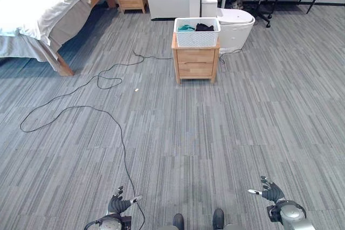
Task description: Grab the laundry basket,head to the washer,open it,put in the laundry and shut it.
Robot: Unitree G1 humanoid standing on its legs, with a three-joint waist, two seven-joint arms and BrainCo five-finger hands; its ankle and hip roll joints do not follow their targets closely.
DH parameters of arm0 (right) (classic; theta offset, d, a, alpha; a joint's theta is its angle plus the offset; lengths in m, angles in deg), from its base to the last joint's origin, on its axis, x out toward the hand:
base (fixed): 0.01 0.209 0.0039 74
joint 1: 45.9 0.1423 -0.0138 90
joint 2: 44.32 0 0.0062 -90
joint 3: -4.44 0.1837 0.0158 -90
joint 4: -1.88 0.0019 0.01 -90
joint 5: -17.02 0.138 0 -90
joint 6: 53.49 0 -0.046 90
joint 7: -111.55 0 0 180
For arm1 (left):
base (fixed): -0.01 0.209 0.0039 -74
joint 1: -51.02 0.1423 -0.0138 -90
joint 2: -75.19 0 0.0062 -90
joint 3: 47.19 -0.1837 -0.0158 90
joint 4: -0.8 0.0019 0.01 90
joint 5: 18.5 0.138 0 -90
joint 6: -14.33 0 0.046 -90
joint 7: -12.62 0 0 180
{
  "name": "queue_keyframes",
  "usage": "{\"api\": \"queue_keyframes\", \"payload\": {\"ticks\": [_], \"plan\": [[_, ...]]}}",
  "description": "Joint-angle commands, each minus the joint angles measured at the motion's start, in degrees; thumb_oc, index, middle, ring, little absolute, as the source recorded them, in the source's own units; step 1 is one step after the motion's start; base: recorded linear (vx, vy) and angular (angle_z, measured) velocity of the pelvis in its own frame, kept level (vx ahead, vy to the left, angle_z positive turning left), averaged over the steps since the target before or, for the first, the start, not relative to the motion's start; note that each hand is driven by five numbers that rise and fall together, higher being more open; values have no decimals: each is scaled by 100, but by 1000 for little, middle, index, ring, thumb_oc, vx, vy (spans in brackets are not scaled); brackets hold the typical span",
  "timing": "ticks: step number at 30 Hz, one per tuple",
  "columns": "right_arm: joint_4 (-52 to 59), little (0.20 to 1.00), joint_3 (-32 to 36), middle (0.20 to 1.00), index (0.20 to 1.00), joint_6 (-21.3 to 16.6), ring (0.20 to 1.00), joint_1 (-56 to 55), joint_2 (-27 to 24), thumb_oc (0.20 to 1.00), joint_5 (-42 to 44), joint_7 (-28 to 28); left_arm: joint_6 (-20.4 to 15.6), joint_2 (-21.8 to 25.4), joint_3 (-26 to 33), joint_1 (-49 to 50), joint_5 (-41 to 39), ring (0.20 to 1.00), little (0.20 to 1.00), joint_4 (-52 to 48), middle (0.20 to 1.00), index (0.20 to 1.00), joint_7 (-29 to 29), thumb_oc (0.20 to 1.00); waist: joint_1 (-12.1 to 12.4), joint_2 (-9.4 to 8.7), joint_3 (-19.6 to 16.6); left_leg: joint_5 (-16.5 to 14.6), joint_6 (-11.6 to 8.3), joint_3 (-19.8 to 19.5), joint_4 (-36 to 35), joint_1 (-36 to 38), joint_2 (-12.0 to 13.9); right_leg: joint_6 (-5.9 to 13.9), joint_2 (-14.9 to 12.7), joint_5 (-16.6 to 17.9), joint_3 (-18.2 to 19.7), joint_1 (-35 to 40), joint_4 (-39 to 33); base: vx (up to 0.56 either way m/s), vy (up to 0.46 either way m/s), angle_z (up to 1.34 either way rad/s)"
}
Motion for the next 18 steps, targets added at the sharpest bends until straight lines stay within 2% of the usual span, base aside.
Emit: {"api": "queue_keyframes", "payload": {"ticks": [1,7,11,18], "plan": [[-19,1000,91,1000,1000,-81,1000,156,-2,1000,92,53,-200,296,90,-80,-316,1000,1000,-24,1000,1000,-73,1000,140,-261,-66,-177,-47,95,4,89,-140,376,-268,-265,-2,268,3,44,26,0],[-49,1000,113,1000,1000,-45,1000,211,88,1000,158,83,-185,264,149,-114,-520,1000,1000,-108,1000,1000,-108,1000,190,-315,-8,-209,36,69,44,67,-203,400,-316,-269,15,277,31,54,62,-1],[-63,1000,141,1000,1000,-28,1000,321,129,1000,231,137,-203,330,185,-227,-577,1000,1000,-187,1000,1000,-216,1000,243,-404,114,-387,145,11,560,-343,-302,437,-427,-272,65,57,265,7,91,-2],[-25,1000,193,1000,1000,20,1000,389,144,1000,240,163,-212,395,289,-215,-716,1000,1000,-364,1000,1000,-244,1000,310,-464,202,-553,281,-64,841,-605,-438,539,-591,-253,131,-189,578,34,129,-1]]}}
